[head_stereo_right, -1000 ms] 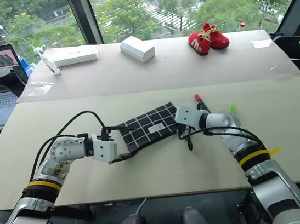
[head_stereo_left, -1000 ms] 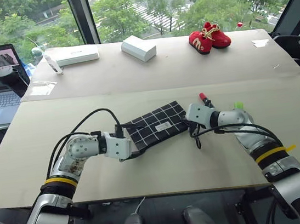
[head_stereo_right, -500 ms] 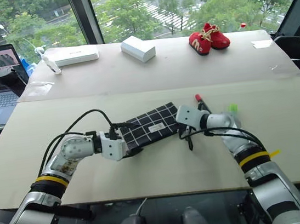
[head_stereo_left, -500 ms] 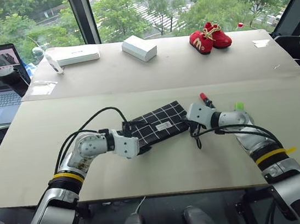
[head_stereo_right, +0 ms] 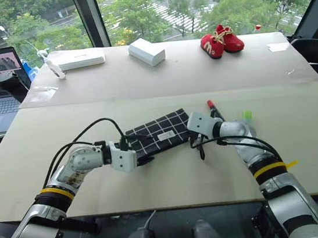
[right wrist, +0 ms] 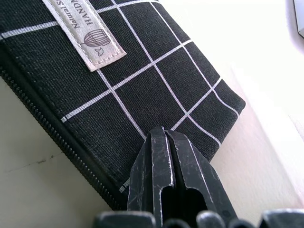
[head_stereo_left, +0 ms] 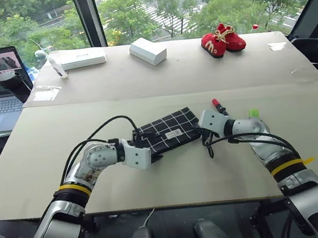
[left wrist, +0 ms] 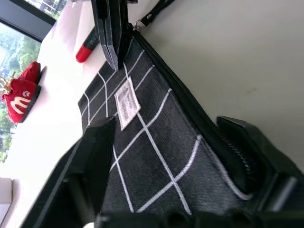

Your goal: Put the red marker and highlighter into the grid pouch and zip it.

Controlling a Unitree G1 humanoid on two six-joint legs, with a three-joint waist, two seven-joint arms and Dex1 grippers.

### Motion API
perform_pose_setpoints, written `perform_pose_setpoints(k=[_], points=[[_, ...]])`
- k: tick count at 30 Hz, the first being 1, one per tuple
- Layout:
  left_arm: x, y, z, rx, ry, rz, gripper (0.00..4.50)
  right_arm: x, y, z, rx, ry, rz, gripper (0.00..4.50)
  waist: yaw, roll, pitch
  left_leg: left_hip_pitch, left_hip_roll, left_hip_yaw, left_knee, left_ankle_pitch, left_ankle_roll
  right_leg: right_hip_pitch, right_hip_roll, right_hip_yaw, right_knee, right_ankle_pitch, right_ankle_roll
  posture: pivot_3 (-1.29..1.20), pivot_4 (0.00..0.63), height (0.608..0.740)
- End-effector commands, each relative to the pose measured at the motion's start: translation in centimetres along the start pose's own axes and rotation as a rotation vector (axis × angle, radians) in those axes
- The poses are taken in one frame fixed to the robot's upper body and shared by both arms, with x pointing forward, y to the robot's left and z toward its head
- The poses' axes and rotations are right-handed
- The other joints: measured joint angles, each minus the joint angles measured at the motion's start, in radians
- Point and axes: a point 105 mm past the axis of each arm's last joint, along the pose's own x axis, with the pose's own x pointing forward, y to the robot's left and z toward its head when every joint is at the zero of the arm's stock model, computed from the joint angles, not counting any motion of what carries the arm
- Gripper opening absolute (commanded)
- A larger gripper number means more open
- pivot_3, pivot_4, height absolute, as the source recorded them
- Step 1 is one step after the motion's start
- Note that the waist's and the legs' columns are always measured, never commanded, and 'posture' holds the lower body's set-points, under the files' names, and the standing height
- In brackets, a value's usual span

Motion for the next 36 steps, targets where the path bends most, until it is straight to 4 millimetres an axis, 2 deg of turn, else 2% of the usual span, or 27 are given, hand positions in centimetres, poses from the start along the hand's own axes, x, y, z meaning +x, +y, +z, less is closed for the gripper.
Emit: perform_pose_setpoints(k=[1,3,5,6,10,12,17,20,23,25,30,33,36], points=[[0.4,0.4,0.1,0.000,-0.004,0.019,1.95,-0.5,0.2,-1.0,0.025,0.035,0.002,0.00,0.001,0.000,0.000,0.000,0.000,0.000,0.000,0.000,0.000,0.000,0.000,0.000,0.000,0.000,0.000,0.00,0.150,0.729],[0.5,0.5,0.1,-0.004,-0.003,0.025,1.17,-0.5,0.3,-1.0,0.026,0.036,0.001,0.00,0.002,0.000,0.000,0.000,0.000,0.000,0.000,0.000,0.000,0.000,0.000,0.000,0.000,0.000,0.000,0.00,0.150,0.729],[0.6,0.6,0.1,-0.013,-0.009,0.036,0.57,-0.6,0.4,-1.0,0.029,0.031,0.008,0.00,0.003,0.000,0.000,0.000,0.000,0.000,0.000,0.000,0.000,0.000,0.000,0.000,0.000,0.000,0.000,0.00,0.150,0.729],[0.6,0.6,0.1,-0.022,-0.010,0.041,0.08,-0.6,0.5,-1.0,0.031,0.030,0.013,0.00,0.004,0.000,0.000,0.000,0.000,0.000,0.000,0.000,0.000,0.000,0.000,0.000,0.000,0.000,0.000,0.00,0.150,0.729],[0.6,0.7,-0.2,-0.060,0.005,0.056,0.03,-0.6,0.6,-0.9,0.040,0.019,0.020,0.00,0.009,0.000,0.000,0.000,0.000,0.000,0.000,0.000,0.000,0.000,0.000,0.000,0.000,0.000,0.000,0.00,0.150,0.729],[0.5,0.2,-0.5,-0.106,0.026,0.027,0.03,-0.6,-0.2,-0.4,0.065,-0.014,-0.015,0.00,0.010,0.000,0.000,0.000,0.000,0.000,0.000,0.000,0.000,0.000,0.000,0.000,0.000,0.000,0.000,0.00,0.150,0.729],[0.0,0.5,-0.4,-0.179,0.034,0.060,0.00,-1.5,-3.8,3.7,0.291,-0.245,-0.136,1.45,0.006,0.000,0.000,0.000,0.000,0.000,0.000,0.000,0.000,0.000,0.000,0.000,0.000,0.000,0.000,0.00,0.150,0.729],[-0.2,0.9,-0.2,-0.219,0.029,0.100,0.00,-2.5,-5.1,4.5,0.375,-0.308,-0.161,2.56,0.004,0.000,0.000,0.000,0.000,0.000,0.000,0.000,0.000,0.000,0.000,0.000,0.000,0.000,0.000,0.00,0.150,0.729],[-0.3,1.4,0.0,-0.258,0.021,0.140,0.00,-3.2,-5.2,4.7,0.449,-0.340,-0.131,3.49,0.005,0.000,0.000,-0.001,0.000,0.000,0.000,0.000,0.000,-0.001,0.000,0.000,0.000,0.000,0.000,0.00,0.150,0.729],[-0.4,1.9,0.4,-0.298,0.008,0.177,0.00,-4.1,-4.8,5.1,0.476,-0.370,-0.096,3.49,0.007,0.000,0.000,-0.001,0.000,-0.001,0.000,0.000,0.000,-0.001,0.000,-0.001,0.000,0.000,0.000,0.00,0.150,0.729],[-1.2,2.9,0.7,-0.386,0.007,0.248,0.00,-6.4,-2.7,3.9,0.482,-0.313,-0.025,3.49,0.013,0.000,0.000,-0.002,0.000,-0.001,0.000,0.000,0.000,-0.001,0.000,-0.001,0.000,0.000,0.000,0.00,0.150,0.729],[-1.8,3.7,0.9,-0.433,0.013,0.301,0.00,-6.5,-0.6,3.1,0.478,-0.232,0.006,3.49,0.009,0.000,0.000,-0.002,0.000,-0.001,0.000,0.000,0.000,-0.002,0.000,-0.001,0.000,0.000,0.000,0.00,0.150,0.729],[-1.9,3.9,1.0,-0.448,0.022,0.318,0.00,-5.7,0.4,2.3,0.491,-0.165,-0.016,3.49,-0.001,0.000,0.000,-0.002,0.000,-0.001,0.000,0.000,0.000,-0.002,0.001,0.000,0.000,0.000,0.000,0.00,0.150,0.729]])
